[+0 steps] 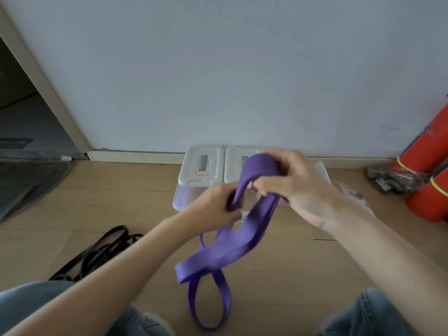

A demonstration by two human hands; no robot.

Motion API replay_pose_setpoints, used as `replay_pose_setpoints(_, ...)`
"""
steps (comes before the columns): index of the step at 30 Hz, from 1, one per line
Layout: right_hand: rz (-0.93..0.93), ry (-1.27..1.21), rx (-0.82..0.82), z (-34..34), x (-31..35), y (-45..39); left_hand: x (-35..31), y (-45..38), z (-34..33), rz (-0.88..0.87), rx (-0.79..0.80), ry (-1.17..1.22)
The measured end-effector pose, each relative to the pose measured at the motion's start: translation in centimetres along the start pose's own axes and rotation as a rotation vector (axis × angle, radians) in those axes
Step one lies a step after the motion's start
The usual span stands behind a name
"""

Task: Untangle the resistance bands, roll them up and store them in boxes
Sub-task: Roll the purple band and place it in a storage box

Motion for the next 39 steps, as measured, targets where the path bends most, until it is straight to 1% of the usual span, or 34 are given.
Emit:
replay_pose_setpoints(1,0.043,-0.141,-0.042,0.5,0.8,-0.1,1.3,0.0,-1.3,0.068,0.054,0.004)
replay_pose_setpoints(2,0.073,-0.215,-0.075,1.2,1.2,-0.2,2.5,0.0,-2.3,0.125,0.103,0.006)
replay_pose_setpoints(3,0.087,-0.211,-0.083,1.7,1.4,-0.2,3.5,0.1,-2.9,0.166,0.138,-0.013)
replay_pose_setpoints(4,0.082,-0.143,-0.078,2.2,1.3,-0.1,4.2,0.0,-2.8,0.187,0.152,-0.058)
replay_pose_setpoints(6,-0.002,0.158,-0.006,2.9,-0.5,0.0,4.1,-0.2,-1.0,0.196,0.111,-0.088)
replay_pose_setpoints(7,-0.083,0.357,0.063,3.2,-2.0,0.3,3.9,-0.2,0.6,0.217,0.063,-0.005)
replay_pose_setpoints(8,-0.187,0.544,0.154,3.5,-3.7,0.8,3.5,-0.2,2.3,0.235,0.007,0.148)
replay_pose_setpoints(9,-0.310,0.684,0.254,3.7,-5.5,1.6,2.8,-0.1,4.0,0.223,-0.056,0.294)
replay_pose_setpoints(10,-0.423,0.763,0.344,3.8,-7.0,2.6,1.9,0.1,5.3,0.190,-0.093,0.400)
replay_pose_setpoints(11,-0.493,0.739,0.402,3.5,-8.1,3.4,0.6,0.5,5.8,0.155,-0.095,0.434)
replay_pose_setpoints(12,-0.501,0.632,0.414,2.8,-8.5,3.8,-0.7,0.8,5.7,0.117,-0.072,0.403)
replay_pose_setpoints(14,-0.370,0.445,0.410,0.6,-7.6,3.5,-3.1,1.4,4.5,0.052,-0.030,0.279)
replay_pose_setpoints(16,-0.248,0.425,0.435,-1.4,-6.8,3.1,-4.2,1.3,3.7,0.021,-0.027,0.202)
replay_pose_setpoints(17,-0.222,0.393,0.385,-1.8,-6.4,2.9,-4.3,1.1,3.6,0.022,-0.038,0.141)
replay_pose_setpoints(18,-0.209,0.340,0.285,-1.6,-5.7,2.4,-4.2,0.9,3.5,0.028,-0.048,0.079)
replay_pose_setpoints(19,-0.184,0.290,0.188,-1.0,-4.9,1.9,-3.9,0.7,3.4,0.038,-0.047,0.048)
replay_pose_setpoints(20,-0.148,0.263,0.126,-0.4,-4.1,1.4,-3.5,0.7,3.3,0.045,-0.045,0.036)
replay_pose_setpoints(21,-0.118,0.295,0.118,-0.1,-3.4,1.1,-3.2,0.8,3.2,0.050,-0.040,0.033)
replay_pose_setpoints(22,-0.120,0.335,0.165,-0.2,-3.3,0.9,-2.9,0.8,3.0,0.050,-0.040,0.032)
replay_pose_setpoints(25,-0.195,0.492,0.360,-2.0,-4.4,1.8,-2.2,0.7,2.7,0.058,-0.038,0.020)
replay_pose_setpoints(26,-0.176,0.573,0.368,-2.4,-4.6,1.9,-1.9,0.6,2.6,0.058,-0.041,0.003)
replay_pose_setpoints(27,-0.118,0.652,0.335,-2.5,-4.3,1.7,-1.8,0.6,2.5,0.051,-0.040,-0.015)
replay_pose_setpoints(28,-0.059,0.697,0.280,-2.2,-3.6,1.3,-1.6,0.6,2.2,0.039,-0.042,-0.014)
replay_pose_setpoints(29,-0.024,0.677,0.223,-1.7,-2.9,1.0,-1.5,0.6,2.0,0.028,-0.046,0.008)
replay_pose_setpoints(30,-0.009,0.595,0.170,-1.1,-2.3,0.7,-1.3,0.6,1.8,0.024,-0.050,0.047)
replay_pose_setpoints(31,0.003,0.461,0.120,-0.6,-1.6,0.6,-0.9,0.6,1.5,0.027,-0.047,0.092)
replay_pose_setpoints(33,0.054,0.128,0.005,0.6,-0.3,0.3,0.2,0.4,0.8,0.051,-0.012,0.151)
replay_pose_setpoints(34,0.082,0.002,-0.040,1.1,0.1,0.4,0.8,0.3,0.4,0.066,0.010,0.155)
replay_pose_setpoints(35,0.105,-0.067,-0.066,1.4,0.3,0.5,1.3,0.3,0.0,0.084,0.035,0.154)
replay_pose_setpoints(37,0.119,-0.095,-0.063,1.4,0.2,0.8,1.8,0.3,-0.6,0.114,0.079,0.113)
replay_pose_setpoints(39,0.060,-0.014,-0.047,1.8,-0.8,0.8,1.9,0.4,0.0,0.130,0.082,0.065)
Point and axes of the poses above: each hand's wrist, its own y-axis away from the middle knuckle, its own z-axis out of the back of the hand, x = y × z, the point moved 9 cm from there along -y, towards the middle knuckle, and after that the axes turned 11 degrees about z, right-handed, at the moved point
